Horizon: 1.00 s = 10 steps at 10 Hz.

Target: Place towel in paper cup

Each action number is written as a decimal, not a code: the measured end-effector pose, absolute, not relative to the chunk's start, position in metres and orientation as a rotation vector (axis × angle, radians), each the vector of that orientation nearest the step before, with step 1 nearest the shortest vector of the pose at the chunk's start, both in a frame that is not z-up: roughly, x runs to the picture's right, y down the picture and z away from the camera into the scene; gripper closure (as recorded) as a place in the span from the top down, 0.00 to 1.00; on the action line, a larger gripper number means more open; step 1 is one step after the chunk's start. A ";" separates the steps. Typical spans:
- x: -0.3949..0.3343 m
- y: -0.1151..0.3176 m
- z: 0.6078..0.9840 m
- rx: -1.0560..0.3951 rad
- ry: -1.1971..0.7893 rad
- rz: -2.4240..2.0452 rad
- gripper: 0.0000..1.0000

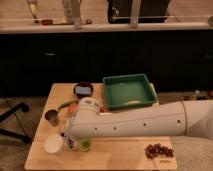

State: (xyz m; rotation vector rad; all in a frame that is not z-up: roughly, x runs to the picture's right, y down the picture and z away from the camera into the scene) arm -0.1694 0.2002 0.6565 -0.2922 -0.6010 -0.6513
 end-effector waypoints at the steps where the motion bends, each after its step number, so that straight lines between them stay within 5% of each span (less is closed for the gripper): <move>1: -0.174 0.200 0.655 -0.284 -0.607 -0.663 0.00; 10: -0.232 0.193 0.654 -0.252 -0.702 -0.743 0.00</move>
